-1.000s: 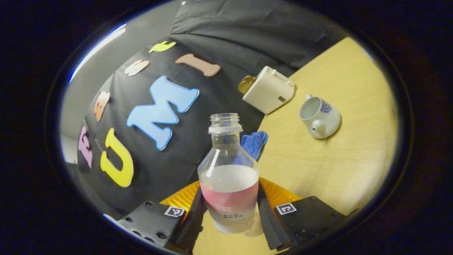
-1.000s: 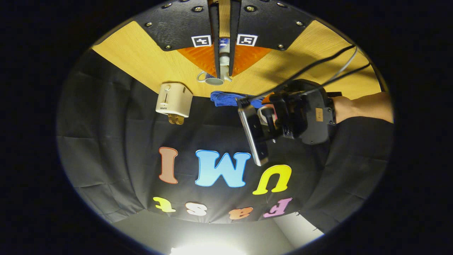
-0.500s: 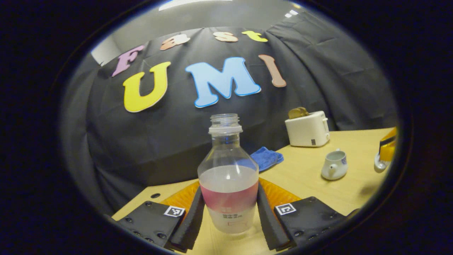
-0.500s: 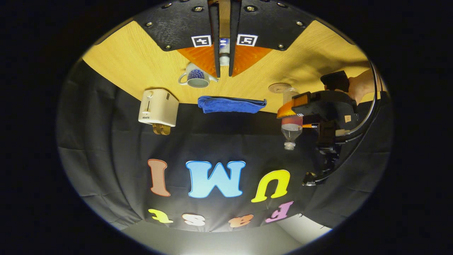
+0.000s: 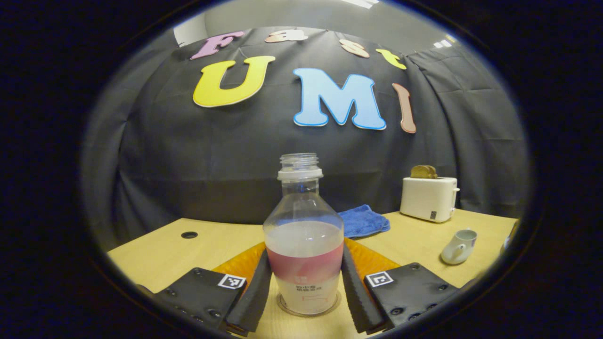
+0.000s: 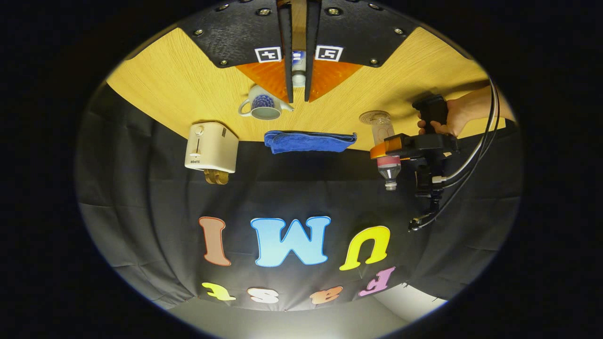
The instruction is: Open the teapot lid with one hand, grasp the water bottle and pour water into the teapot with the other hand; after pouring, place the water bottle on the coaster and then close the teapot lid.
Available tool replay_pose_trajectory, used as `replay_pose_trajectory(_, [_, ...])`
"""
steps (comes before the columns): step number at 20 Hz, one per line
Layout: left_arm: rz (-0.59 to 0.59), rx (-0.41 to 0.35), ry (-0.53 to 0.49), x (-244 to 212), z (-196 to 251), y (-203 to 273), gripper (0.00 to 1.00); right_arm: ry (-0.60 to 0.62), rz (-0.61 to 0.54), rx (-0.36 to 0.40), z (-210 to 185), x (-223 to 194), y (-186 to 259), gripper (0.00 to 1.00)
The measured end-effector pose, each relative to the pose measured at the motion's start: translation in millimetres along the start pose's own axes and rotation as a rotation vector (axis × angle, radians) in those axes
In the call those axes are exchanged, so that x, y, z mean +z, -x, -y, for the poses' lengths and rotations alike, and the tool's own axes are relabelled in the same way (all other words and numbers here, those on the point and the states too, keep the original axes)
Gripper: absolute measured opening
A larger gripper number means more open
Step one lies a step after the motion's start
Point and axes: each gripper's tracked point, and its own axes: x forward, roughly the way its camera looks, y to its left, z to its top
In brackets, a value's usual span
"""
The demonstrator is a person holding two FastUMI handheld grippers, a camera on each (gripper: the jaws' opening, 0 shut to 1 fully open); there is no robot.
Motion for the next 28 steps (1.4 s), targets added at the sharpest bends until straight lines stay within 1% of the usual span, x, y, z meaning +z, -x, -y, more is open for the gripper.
replay_pose_trajectory(4, [-0.027, -0.005, -0.019, -9.7, 2.5, -16.9, 0.84, -0.012, -0.008, -0.003, 3.8, -3.0, -1.5, 0.12])
replay_pose_trajectory(7, [-0.047, 0.005, -0.005, -17.4, -0.3, -19.5, 0.84, -0.020, -0.007, -0.008, 5.8, -2.6, -1.1, 0.12])
replay_pose_trajectory(9, [-0.039, 0.012, -0.002, -16.8, -3.3, -19.3, 0.84, -0.022, -0.005, -0.009, 7.1, -2.7, -1.3, 0.12])
replay_pose_trajectory(12, [-0.047, 0.013, -0.020, -20.6, -1.0, -19.6, 0.84, -0.022, -0.005, -0.011, 7.9, -3.1, -0.8, 0.12])
replay_pose_trajectory(13, [-0.054, 0.007, -0.024, -20.6, 0.7, -17.9, 0.87, -0.024, -0.007, -0.012, 7.4, -3.2, -1.0, 0.12])
replay_pose_trajectory(15, [-0.060, 0.028, -0.041, -23.2, -1.1, -16.1, 0.89, -0.029, -0.006, -0.013, 7.7, -2.9, -1.2, 0.12])
replay_pose_trajectory(17, [-0.060, 0.056, -0.061, -21.4, -6.3, -12.1, 1.00, -0.025, -0.004, -0.014, 7.8, -2.3, -0.2, 0.12])
replay_pose_trajectory(19, [-0.064, 0.061, -0.057, -19.3, -4.4, -6.8, 1.00, -0.021, -0.012, -0.012, 6.7, -5.0, 1.2, 0.12])
replay_pose_trajectory(21, [-0.059, 0.080, -0.074, -19.5, -6.8, -2.3, 1.00, -0.025, -0.017, -0.006, 5.0, -6.8, 2.5, 0.12])
replay_pose_trajectory(28, [-0.043, 0.075, -0.069, -11.5, 2.1, 17.2, 1.00, -0.018, -0.001, -0.007, 2.7, -1.6, 10.0, 0.12])
